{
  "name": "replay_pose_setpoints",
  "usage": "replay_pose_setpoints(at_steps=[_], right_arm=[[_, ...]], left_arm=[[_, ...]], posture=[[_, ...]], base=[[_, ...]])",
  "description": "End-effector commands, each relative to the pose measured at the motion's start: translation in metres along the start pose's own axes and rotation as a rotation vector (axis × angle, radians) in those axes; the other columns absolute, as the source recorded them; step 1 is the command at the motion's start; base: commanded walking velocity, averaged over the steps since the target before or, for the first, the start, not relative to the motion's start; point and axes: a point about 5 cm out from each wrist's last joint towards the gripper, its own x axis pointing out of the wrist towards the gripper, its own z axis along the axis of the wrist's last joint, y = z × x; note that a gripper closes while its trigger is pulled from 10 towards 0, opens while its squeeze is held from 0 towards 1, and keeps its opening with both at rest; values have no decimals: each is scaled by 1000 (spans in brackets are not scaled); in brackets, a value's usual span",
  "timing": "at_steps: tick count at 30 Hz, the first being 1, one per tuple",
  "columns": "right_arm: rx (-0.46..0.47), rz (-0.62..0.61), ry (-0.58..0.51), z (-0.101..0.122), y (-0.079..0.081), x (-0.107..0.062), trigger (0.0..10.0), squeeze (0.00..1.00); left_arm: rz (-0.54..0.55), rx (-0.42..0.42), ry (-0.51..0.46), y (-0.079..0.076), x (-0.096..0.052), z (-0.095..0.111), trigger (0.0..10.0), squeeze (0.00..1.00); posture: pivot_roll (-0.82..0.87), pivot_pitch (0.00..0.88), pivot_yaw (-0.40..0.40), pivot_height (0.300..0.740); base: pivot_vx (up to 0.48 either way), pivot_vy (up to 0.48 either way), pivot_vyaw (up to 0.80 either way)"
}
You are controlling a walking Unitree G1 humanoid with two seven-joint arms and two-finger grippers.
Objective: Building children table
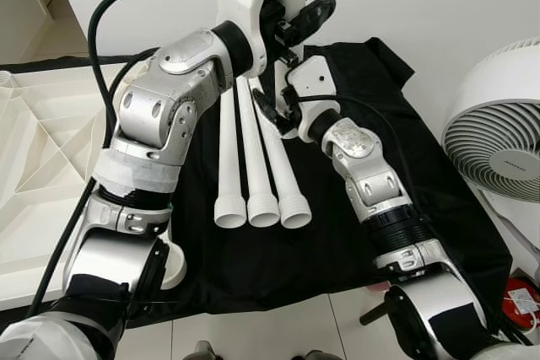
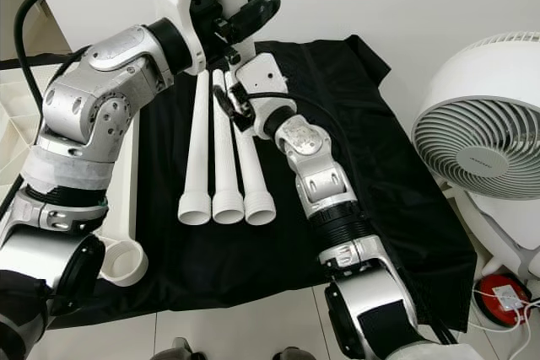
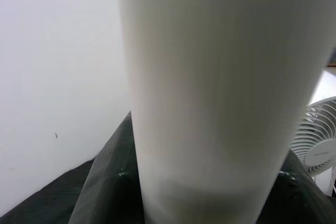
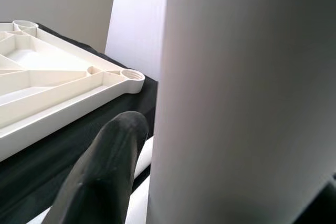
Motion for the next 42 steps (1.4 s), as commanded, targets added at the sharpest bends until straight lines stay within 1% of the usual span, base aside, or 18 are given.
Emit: replay_pose_setpoints(at_steps=[1,2,3,4,5,13,19,20,23,24,37,38,39,40,42], right_arm=[[-2,9,15,-3,3,0,8000,0],[-2,9,15,-3,3,0,8000,0],[-3,8,28,-5,4,0,8902,0],[-3,8,28,-5,4,0,8902,0],[-2,2,41,-8,4,0,10000,0],[12,-24,79,-15,2,0,10000,0],[9,-27,73,-15,2,0,10000,0],[5,-26,66,-14,2,1,9059,0],[2,-25,59,-13,2,1,9059,0],[-4,-28,54,-12,1,2,10000,0],[-22,-30,25,-8,1,3,10000,0],[-20,-29,24,-8,1,3,8078,0],[-20,-29,24,-8,1,3,8078,0],[-17,-25,23,-8,1,3,0,0],[-14,-25,23,-9,2,3,0,0]], left_arm=[[38,20,-19,2,1,4,10000,0],[38,20,-19,2,1,4,10000,0],[40,24,-21,2,1,5,10000,0],[40,24,-21,2,1,5,10000,0],[41,26,-23,3,1,5,10000,0],[43,34,-30,4,2,7,10000,0],[39,38,-32,4,2,8,10000,0],[38,38,-32,4,2,8,10000,0],[37,39,-32,4,2,8,10000,0],[36,39,-31,4,3,8,10000,0],[32,41,-30,3,4,7,10000,0],[32,41,-31,3,4,7,10000,0],[32,41,-31,3,4,7,10000,0],[33,41,-31,3,4,8,10000,0],[33,41,-32,3,4,8,10000,0]], posture=[[-58,30,39,740],[-58,30,39,740],[-58,30,39,740],[-58,30,39,740],[-58,30,39,740],[-58,26,43,740],[-57,25,45,740],[-57,25,45,740],[-57,25,45,740],[-56,23,47,740],[-56,21,49,740],[-56,21,49,740],[-56,21,49,740],[-56,21,49,740],[-56,21,49,740]], base=[[0,0,0],[0,0,0],[0,0,0],[0,0,0],[0,0,0],[0,0,0],[0,0,0],[0,0,0],[0,0,0],[0,0,0],[0,0,0],[0,0,0],[0,0,0],[0,0,0],[0,0,0]])
